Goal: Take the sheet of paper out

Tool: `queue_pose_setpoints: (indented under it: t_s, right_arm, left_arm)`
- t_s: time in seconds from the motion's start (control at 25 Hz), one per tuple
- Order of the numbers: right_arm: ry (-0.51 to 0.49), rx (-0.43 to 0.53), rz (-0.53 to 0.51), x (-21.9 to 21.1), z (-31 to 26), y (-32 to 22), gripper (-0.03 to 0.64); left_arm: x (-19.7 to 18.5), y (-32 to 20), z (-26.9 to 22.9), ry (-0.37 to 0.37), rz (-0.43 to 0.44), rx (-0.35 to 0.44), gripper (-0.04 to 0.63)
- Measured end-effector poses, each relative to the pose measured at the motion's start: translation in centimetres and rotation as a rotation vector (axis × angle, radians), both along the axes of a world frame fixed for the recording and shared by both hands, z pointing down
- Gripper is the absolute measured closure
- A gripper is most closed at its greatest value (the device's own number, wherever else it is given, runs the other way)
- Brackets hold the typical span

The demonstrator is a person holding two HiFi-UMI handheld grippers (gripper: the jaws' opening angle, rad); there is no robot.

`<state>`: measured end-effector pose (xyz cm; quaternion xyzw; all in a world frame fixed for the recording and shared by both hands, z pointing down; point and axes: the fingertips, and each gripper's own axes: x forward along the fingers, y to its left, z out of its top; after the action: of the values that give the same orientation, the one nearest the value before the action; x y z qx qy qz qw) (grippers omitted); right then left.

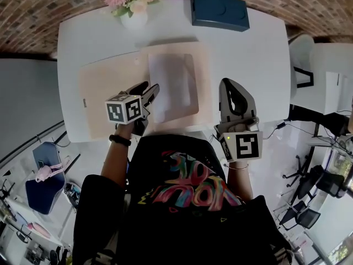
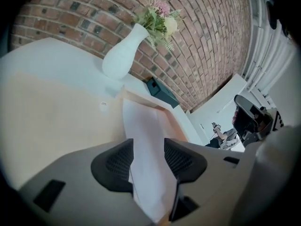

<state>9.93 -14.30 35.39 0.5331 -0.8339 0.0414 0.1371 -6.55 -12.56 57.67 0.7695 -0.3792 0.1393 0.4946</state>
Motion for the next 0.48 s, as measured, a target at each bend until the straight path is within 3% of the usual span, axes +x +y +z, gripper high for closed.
queue_pose_setpoints:
  t_s: [0.24,0.48]
  right_arm:
    - [-0.010,-0.002,0.011,0.2,0.3,0.2,0.600]
    - [-0.015,-0.010,0.011,0.2,0.6,0.5,0.600]
  left_arm:
    - [0.1,-0.1,1.7,-0.033,-0.012,-0.054,0.382]
    - [0.7,0.0,2.3,0.016,-0.022,-0.111,0.350]
